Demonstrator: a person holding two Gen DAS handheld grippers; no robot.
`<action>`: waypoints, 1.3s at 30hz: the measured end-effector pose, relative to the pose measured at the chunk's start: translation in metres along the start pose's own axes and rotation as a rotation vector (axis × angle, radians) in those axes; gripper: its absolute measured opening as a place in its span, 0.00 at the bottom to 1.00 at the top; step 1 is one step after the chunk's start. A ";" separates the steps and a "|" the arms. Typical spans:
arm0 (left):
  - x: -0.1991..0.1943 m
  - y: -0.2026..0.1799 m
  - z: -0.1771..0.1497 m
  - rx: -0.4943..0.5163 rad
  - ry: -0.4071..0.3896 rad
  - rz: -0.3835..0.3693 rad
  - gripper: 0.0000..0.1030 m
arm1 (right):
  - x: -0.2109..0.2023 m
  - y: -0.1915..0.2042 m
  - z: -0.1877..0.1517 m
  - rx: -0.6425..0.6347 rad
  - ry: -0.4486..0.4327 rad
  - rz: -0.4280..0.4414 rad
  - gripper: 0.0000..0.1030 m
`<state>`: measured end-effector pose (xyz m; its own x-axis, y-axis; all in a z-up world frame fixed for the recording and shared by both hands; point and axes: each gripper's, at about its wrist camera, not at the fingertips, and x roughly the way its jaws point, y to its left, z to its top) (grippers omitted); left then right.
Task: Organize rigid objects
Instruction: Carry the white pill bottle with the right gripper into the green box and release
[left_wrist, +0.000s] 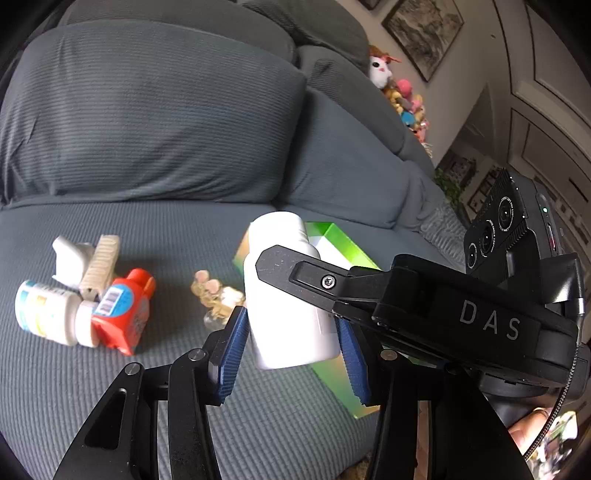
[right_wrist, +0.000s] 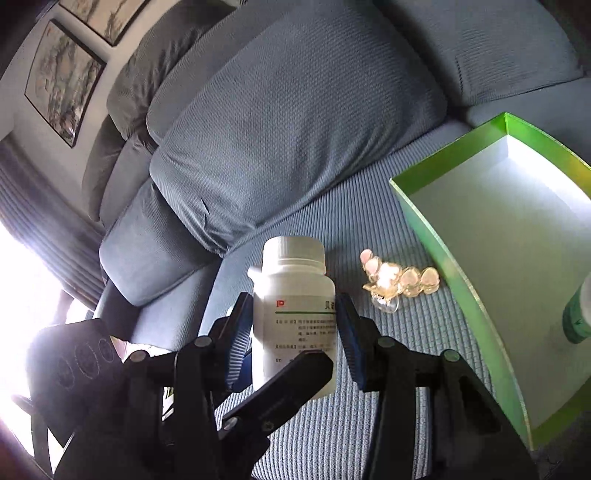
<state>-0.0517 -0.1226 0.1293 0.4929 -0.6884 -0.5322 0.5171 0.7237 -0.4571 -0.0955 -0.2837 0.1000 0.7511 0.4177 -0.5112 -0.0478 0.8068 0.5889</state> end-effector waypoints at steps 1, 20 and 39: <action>0.002 -0.003 0.000 0.008 0.000 -0.003 0.48 | -0.002 -0.001 0.000 0.003 -0.008 -0.003 0.44; 0.078 -0.081 0.013 0.117 0.069 -0.158 0.48 | -0.057 -0.079 0.019 0.143 -0.193 -0.049 0.44; 0.146 -0.090 0.002 0.105 0.176 -0.307 0.46 | -0.071 -0.121 0.022 0.199 -0.248 -0.250 0.44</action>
<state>-0.0252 -0.2880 0.0942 0.1808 -0.8468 -0.5003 0.6954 0.4698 -0.5438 -0.1284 -0.4201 0.0782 0.8605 0.0855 -0.5022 0.2669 0.7641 0.5874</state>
